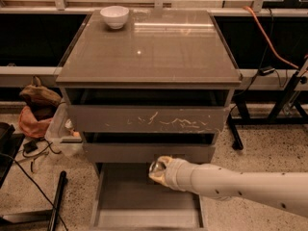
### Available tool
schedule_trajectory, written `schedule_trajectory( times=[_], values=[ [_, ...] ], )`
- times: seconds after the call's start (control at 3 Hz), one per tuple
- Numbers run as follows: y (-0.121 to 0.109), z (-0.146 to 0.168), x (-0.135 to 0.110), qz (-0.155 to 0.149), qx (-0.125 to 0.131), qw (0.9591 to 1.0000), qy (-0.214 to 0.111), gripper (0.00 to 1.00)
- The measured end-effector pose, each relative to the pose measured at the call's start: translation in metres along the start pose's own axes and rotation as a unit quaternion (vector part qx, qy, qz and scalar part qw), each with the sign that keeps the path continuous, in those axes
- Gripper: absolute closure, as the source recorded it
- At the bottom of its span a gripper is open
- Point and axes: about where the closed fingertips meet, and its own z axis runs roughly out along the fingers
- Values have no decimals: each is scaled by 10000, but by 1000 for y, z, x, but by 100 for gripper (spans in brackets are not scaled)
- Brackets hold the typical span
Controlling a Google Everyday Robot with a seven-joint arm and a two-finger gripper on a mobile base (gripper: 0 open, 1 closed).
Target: Pick redbull can from bottom drawer and place on counter
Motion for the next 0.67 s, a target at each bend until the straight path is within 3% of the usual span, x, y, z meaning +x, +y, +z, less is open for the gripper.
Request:
schedule_trajectory(
  times=[0.33, 0.67],
  values=[
    [-17, -65, -83, -548, 410, 9970, -366, 100],
    [-27, -95, -118, -868, 687, 9928, -450, 100]
  ],
)
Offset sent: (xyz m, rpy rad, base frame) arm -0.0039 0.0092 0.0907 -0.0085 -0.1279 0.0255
